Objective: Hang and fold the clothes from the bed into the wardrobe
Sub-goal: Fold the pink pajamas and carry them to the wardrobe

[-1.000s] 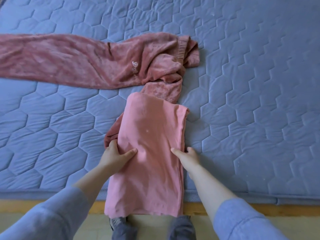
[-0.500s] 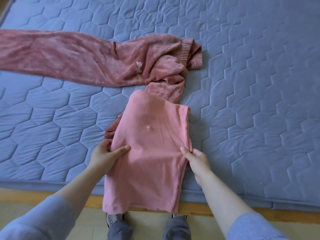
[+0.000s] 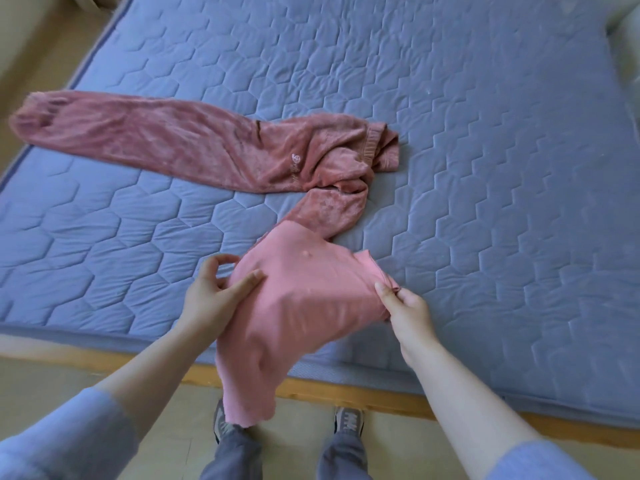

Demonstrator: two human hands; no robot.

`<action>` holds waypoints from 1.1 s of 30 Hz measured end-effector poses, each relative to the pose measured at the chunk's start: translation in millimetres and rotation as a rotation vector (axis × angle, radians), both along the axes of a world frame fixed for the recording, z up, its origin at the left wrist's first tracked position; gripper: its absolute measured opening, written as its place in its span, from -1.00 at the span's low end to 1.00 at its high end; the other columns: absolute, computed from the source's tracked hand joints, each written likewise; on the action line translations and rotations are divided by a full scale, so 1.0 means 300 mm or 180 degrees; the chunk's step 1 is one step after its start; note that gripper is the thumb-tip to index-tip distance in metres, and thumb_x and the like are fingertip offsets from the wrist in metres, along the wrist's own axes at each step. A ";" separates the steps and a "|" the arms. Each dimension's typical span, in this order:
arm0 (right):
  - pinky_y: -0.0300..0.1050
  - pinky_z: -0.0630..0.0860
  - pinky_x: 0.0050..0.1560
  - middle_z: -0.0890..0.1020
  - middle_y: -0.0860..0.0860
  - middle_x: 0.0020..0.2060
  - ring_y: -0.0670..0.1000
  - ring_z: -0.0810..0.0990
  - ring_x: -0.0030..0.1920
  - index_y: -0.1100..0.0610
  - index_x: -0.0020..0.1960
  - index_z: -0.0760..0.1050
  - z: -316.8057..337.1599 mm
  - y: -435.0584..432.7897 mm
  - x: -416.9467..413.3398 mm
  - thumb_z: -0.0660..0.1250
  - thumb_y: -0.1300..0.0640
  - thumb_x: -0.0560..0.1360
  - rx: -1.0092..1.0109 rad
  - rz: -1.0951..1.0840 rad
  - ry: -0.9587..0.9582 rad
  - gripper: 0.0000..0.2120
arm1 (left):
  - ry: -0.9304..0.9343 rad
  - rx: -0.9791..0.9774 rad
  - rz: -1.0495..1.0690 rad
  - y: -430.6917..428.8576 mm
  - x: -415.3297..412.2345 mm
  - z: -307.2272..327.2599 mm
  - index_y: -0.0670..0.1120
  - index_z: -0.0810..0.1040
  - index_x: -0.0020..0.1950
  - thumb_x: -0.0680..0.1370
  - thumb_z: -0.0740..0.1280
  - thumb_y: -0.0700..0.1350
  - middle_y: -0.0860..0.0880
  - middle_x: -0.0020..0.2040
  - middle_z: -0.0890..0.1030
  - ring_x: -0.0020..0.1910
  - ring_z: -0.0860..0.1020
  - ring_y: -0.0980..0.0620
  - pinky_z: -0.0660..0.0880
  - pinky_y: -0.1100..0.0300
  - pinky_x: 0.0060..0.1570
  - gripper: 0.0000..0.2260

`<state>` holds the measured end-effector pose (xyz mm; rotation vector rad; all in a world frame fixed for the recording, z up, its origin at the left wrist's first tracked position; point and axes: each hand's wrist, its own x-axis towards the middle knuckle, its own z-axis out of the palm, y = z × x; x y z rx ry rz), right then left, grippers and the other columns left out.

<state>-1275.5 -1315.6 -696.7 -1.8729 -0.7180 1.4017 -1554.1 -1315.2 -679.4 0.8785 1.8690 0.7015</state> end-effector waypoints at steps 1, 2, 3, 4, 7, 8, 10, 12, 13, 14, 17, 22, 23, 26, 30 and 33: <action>-0.03 0.50 0.08 0.70 0.03 -0.09 -0.02 0.59 -0.06 0.16 -0.07 0.62 0.026 -0.012 0.001 0.37 0.05 0.53 -0.0014 0.0084 -0.0025 -0.83 | -0.0022 -0.0039 0.0007 -0.018 -0.010 0.027 0.17 0.46 0.13 0.35 0.52 0.19 0.00 -0.08 0.63 -0.11 0.61 0.05 0.52 0.11 -0.09 -0.58; -0.02 0.51 0.10 0.70 -0.01 -0.11 -0.03 0.60 -0.05 0.15 -0.08 0.62 0.058 -0.035 0.000 0.38 0.05 0.53 -0.0043 0.0176 -0.0069 -0.84 | -0.0043 -0.0106 -0.0002 -0.045 -0.023 0.066 0.16 0.47 0.14 0.32 0.53 0.22 -0.03 -0.07 0.64 -0.08 0.62 0.01 0.54 0.06 -0.01 -0.53; -0.02 0.51 0.14 0.70 -0.03 -0.10 -0.04 0.60 -0.03 0.13 -0.09 0.62 0.087 -0.056 -0.002 0.38 0.03 0.53 -0.0072 0.0271 -0.0133 -0.84 | -0.0057 -0.0193 -0.0014 -0.071 -0.033 0.103 0.16 0.47 0.15 0.27 0.50 0.27 -0.04 -0.05 0.64 -0.06 0.62 -0.02 0.54 0.02 0.05 -0.48; -0.02 0.50 0.17 0.69 -0.05 -0.06 -0.04 0.61 0.01 0.11 -0.08 0.63 0.112 -0.079 -0.005 0.39 0.01 0.52 -0.0127 0.0369 -0.0203 -0.84 | -0.0064 -0.0294 -0.0022 -0.100 -0.040 0.133 0.16 0.47 0.16 0.24 0.46 0.29 -0.05 -0.03 0.64 -0.04 0.62 -0.03 0.54 0.00 0.09 -0.45; 0.04 0.51 0.23 0.68 -0.07 0.00 0.01 0.61 0.10 0.09 -0.07 0.62 0.172 -0.150 -0.016 0.40 -0.01 0.51 -0.0373 0.0500 -0.0211 -0.84 | -0.0055 -0.0516 -0.0008 -0.199 -0.055 0.204 0.14 0.49 0.13 0.21 0.43 0.30 -0.05 -0.04 0.64 -0.04 0.62 -0.02 0.54 0.03 0.09 -0.45; 0.06 0.51 0.22 0.69 -0.02 -0.02 0.04 0.62 0.09 0.09 -0.10 0.61 0.186 -0.174 -0.019 0.40 -0.01 0.51 -0.0496 0.0524 -0.0208 -0.84 | -0.0037 -0.0582 0.0005 -0.233 -0.057 0.220 0.14 0.49 0.13 0.22 0.45 0.30 -0.04 -0.06 0.64 -0.05 0.62 -0.01 0.53 0.05 0.06 -0.46; 0.02 0.53 0.14 0.70 0.08 -0.05 0.07 0.62 -0.01 0.12 -0.16 0.60 0.196 -0.205 -0.030 0.41 0.01 0.50 -0.0753 0.0556 -0.0207 -0.81 | 0.0067 -0.0716 0.0028 -0.288 -0.063 0.230 0.13 0.50 0.12 0.26 0.50 0.28 0.00 -0.10 0.61 -0.06 0.60 0.01 0.49 0.11 -0.04 -0.49; -0.02 0.52 -0.03 0.67 0.13 -0.10 0.05 0.55 -0.12 0.16 -0.20 0.59 0.186 -0.230 -0.037 0.42 0.03 0.49 -0.1026 0.0511 -0.0138 -0.80 | 0.0183 -0.0963 0.0017 -0.327 -0.071 0.212 0.08 0.50 0.11 0.33 0.51 0.23 0.00 -0.07 0.60 -0.05 0.57 -0.01 0.45 0.12 -0.09 -0.54; -0.05 0.48 -0.08 0.65 0.15 -0.10 0.04 0.53 -0.13 0.18 -0.21 0.58 0.169 -0.238 -0.039 0.43 0.06 0.49 -0.1144 0.0497 -0.0076 -0.80 | 0.0226 -0.1143 -0.0007 -0.333 -0.074 0.198 0.02 0.51 0.09 0.35 0.51 0.21 -0.02 -0.05 0.59 -0.05 0.56 -0.04 0.45 0.13 -0.11 -0.57; -0.07 0.45 -0.08 0.66 0.19 -0.06 0.04 0.53 -0.11 0.20 -0.20 0.58 0.148 -0.241 -0.043 0.43 0.08 0.49 -0.1242 0.0492 -0.0067 -0.81 | 0.0276 -0.1324 -0.0068 -0.332 -0.075 0.180 -0.03 0.54 0.03 0.37 0.49 0.19 -0.04 -0.06 0.60 -0.07 0.56 -0.06 0.46 0.14 -0.17 -0.60; 0.06 0.54 0.04 0.66 0.26 0.04 0.17 0.62 0.04 0.27 -0.11 0.60 0.059 -0.226 -0.059 0.43 0.08 0.49 -0.1388 0.0504 -0.0373 -0.77 | 0.0387 -0.1623 -0.0262 -0.298 -0.066 0.109 -0.12 0.56 -0.21 0.40 0.46 0.20 -0.06 -0.26 0.61 -0.28 0.53 -0.06 0.37 0.17 -0.35 -0.62; 0.00 0.51 -0.04 0.64 0.18 -0.16 0.15 0.58 -0.08 0.23 -0.12 0.62 -0.064 -0.096 -0.090 0.38 -0.04 0.49 -0.1142 0.0367 -0.0733 -0.69 | 0.0208 -0.1344 0.0079 -0.154 -0.033 -0.009 -0.09 0.54 -0.16 0.38 0.48 0.19 -0.06 -0.21 0.59 -0.26 0.52 -0.03 0.41 0.14 -0.29 -0.64; -0.03 0.46 -0.10 0.60 0.14 -0.23 0.12 0.54 -0.14 0.19 -0.20 0.60 -0.083 -0.056 -0.091 0.38 -0.04 0.49 -0.1072 0.0251 -0.0647 -0.72 | 0.0082 -0.1224 0.0220 -0.115 -0.029 -0.025 -0.10 0.55 -0.09 0.37 0.49 0.20 -0.06 -0.15 0.61 -0.22 0.53 -0.01 0.41 0.15 -0.31 -0.61; -0.05 0.38 -0.13 0.51 0.09 -0.28 0.04 0.43 -0.19 0.15 -0.28 0.54 -0.128 0.058 -0.092 0.39 0.03 0.49 -0.0900 -0.0039 -0.0378 -0.76 | -0.0407 -0.1032 0.0560 -0.006 -0.023 -0.052 -0.05 0.52 0.11 0.25 0.55 0.22 -0.09 0.03 0.62 -0.08 0.59 -0.02 0.46 0.17 -0.31 -0.43; -0.03 0.47 -0.04 0.61 0.09 -0.11 0.05 0.54 -0.08 0.17 -0.07 0.59 -0.168 0.156 -0.102 0.37 0.09 0.52 -0.0886 -0.0140 0.0067 -0.86 | -0.0705 -0.0896 0.0675 0.092 -0.004 -0.081 -0.02 0.45 0.22 0.14 0.52 0.18 -0.10 0.18 0.55 0.06 0.60 -0.05 0.61 0.02 -0.04 -0.29; -0.06 0.50 0.00 0.68 -0.01 -0.05 0.00 0.62 -0.04 0.04 0.05 0.54 -0.179 0.182 -0.122 0.40 0.08 0.51 -0.1042 0.0102 0.0886 -0.87 | -0.1031 -0.0938 0.0805 0.138 0.000 -0.124 -0.07 0.38 0.36 0.29 0.59 0.04 -0.11 0.24 0.51 0.07 0.58 -0.03 0.61 0.02 -0.05 -0.28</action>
